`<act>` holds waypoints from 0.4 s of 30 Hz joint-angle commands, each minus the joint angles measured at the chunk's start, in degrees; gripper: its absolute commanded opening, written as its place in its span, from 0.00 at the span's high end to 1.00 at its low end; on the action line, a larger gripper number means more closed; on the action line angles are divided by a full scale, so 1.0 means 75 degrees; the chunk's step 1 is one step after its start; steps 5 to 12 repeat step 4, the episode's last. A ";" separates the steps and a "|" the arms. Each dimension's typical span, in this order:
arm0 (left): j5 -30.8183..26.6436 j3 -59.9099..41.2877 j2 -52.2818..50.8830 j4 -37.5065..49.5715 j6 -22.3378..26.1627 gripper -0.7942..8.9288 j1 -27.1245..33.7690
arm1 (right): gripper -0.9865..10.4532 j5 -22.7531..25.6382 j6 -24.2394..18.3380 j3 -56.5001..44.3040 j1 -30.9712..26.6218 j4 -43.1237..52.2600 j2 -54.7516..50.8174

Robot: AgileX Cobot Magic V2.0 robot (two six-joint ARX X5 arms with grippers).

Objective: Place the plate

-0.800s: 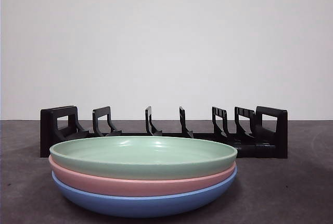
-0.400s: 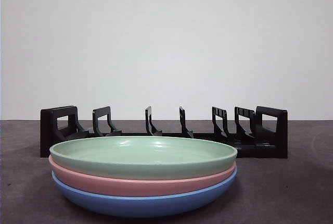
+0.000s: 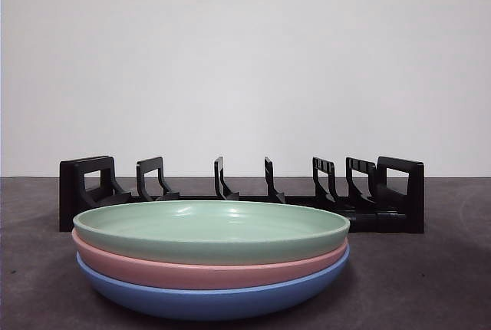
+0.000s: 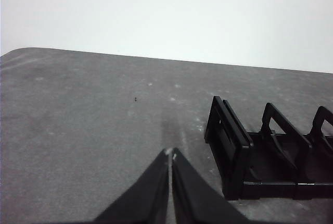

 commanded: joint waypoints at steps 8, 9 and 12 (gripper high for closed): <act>-0.0041 -0.0140 -0.0009 0.0093 -0.0009 0.91 0.0006 | 0.90 0.0009 0.0082 -0.0032 -0.0003 0.0079 -0.0012; -0.0041 -0.0140 -0.0009 0.0093 -0.0009 0.91 0.0006 | 0.90 0.0009 0.0082 -0.0032 -0.0003 0.0079 -0.0012; -0.0041 -0.0140 -0.0009 0.0093 -0.0009 0.91 0.0006 | 0.90 0.0009 0.0082 -0.0032 -0.0003 0.0079 -0.0012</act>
